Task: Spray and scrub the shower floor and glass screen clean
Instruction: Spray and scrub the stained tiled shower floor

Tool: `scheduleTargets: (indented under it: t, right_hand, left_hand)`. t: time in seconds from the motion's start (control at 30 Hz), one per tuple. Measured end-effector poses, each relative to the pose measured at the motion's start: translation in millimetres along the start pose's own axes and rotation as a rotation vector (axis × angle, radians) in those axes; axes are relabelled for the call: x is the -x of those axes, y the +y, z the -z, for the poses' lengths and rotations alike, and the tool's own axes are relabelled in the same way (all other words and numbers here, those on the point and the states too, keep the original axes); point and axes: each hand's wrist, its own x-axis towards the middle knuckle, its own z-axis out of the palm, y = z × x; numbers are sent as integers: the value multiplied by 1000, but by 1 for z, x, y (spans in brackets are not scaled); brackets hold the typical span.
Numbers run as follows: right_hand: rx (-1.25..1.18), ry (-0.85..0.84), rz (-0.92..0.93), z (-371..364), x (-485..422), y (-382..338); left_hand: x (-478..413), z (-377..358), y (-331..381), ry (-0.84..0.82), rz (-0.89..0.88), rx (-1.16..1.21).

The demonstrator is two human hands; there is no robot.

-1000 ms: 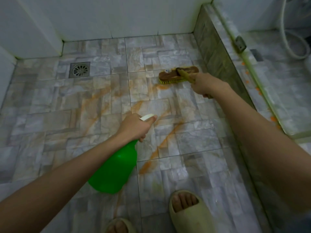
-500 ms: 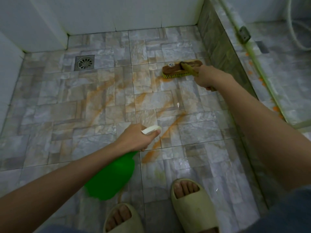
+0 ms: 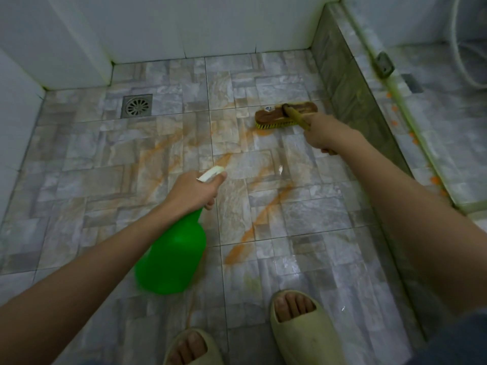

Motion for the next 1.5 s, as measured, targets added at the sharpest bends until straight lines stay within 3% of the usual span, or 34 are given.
scheduleTargets:
  t: [0.23, 0.4, 0.63, 0.77, 1.0, 1.17, 1.37, 1.5]
  right_hand:
    - [7, 25, 19, -1, 3, -3]
    - [-78, 10, -70, -14, -8, -2]
    - [142, -161, -37, 2, 14, -32]
    - [117, -48, 141, -3, -32, -46]
    - [201, -161, 47, 6, -3, -65]
    - [124, 10, 53, 6, -73, -67]
    - [141, -159, 30, 4, -22, -71]
    - [69, 23, 33, 1, -87, -61]
  left_hand:
    - [-8, 14, 10, 74, -23, -12]
    - [-16, 14, 13, 137, -11, 61]
    - [-30, 25, 32, 112, -72, 201]
    - [-42, 30, 43, 130, -63, 293]
    - [-55, 36, 52, 195, -159, 199]
    - [-69, 41, 59, 204, -130, 380]
    - [-78, 48, 61, 219, -98, 457]
    - [-82, 49, 68, 254, -91, 506]
